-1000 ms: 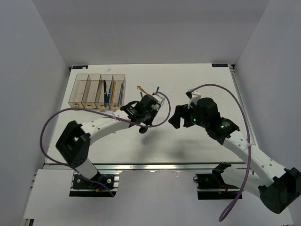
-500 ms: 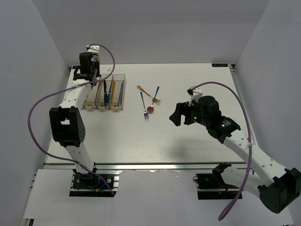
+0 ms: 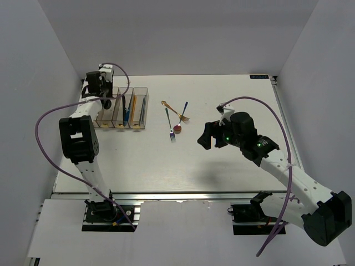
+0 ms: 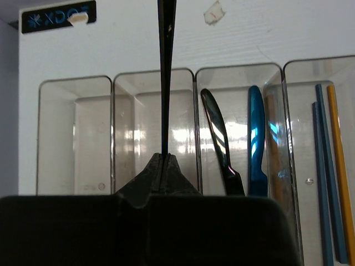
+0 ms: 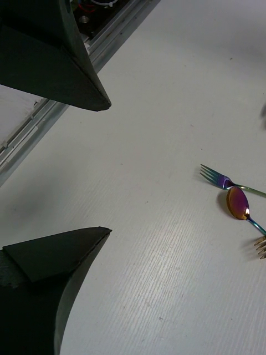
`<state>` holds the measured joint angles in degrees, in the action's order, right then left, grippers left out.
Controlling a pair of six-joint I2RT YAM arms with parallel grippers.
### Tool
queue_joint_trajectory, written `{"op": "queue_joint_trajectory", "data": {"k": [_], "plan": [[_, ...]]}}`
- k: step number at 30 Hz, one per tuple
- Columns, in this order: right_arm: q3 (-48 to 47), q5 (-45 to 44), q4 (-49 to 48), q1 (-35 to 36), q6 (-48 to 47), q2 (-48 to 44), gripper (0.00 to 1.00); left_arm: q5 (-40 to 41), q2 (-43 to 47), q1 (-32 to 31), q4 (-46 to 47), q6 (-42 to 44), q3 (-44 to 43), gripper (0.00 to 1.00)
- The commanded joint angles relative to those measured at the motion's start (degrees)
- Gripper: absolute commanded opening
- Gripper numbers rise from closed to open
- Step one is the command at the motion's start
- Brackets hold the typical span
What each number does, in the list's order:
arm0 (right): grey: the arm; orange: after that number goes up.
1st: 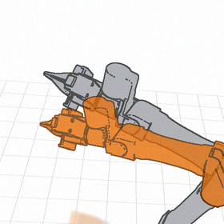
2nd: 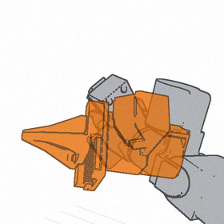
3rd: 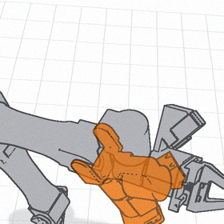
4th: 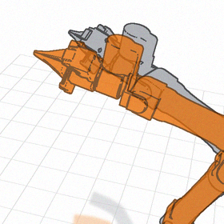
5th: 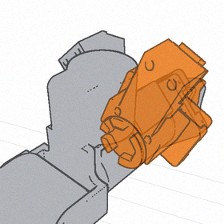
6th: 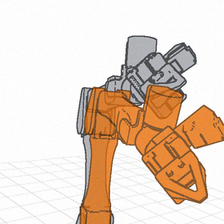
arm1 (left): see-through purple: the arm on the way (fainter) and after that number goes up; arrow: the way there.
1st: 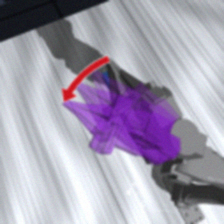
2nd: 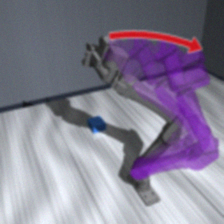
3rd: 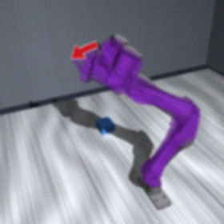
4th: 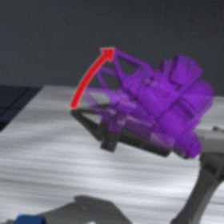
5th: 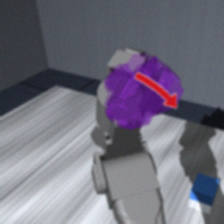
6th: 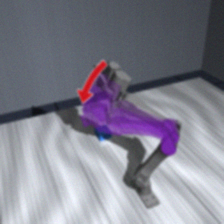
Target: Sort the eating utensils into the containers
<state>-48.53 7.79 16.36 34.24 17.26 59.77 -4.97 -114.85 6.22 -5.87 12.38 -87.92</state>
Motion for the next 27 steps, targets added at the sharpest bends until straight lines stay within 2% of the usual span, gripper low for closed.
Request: {"op": "queue_joint_trajectory", "data": {"k": [1,7,20,24,25,27], "plan": [[-0.25,0.91,-2.12,-0.05,-1.35,0.35,0.89,-1.27,4.19,0.37,4.72,-1.22,3.54,0.0],[-0.42,0.91,-1.95,-0.05,-1.44,0.44,0.89,-0.3,7.7,0.99,9.55,-3.06,10.3,0.0],[0.19,1.79,-1.95,-0.14,-1.52,-0.88,0.89,3.82,9.73,0.99,10.7,-4.03,16.28,0.03],[0.19,2.05,-2.12,-0.05,-1.52,-0.97,0.89,5.23,10.25,0.9,10.35,-4.65,16.2,0.19],[0.19,1.96,-2.12,-0.05,-1.52,-0.97,0.89,6.28,10.43,0.99,10.35,-4.73,16.2,0.3],[0.28,2.05,-2.21,-0.05,-1.52,-1.06,0.89,6.99,11.31,0.99,10.26,-5.35,15.94,0.39]]}}
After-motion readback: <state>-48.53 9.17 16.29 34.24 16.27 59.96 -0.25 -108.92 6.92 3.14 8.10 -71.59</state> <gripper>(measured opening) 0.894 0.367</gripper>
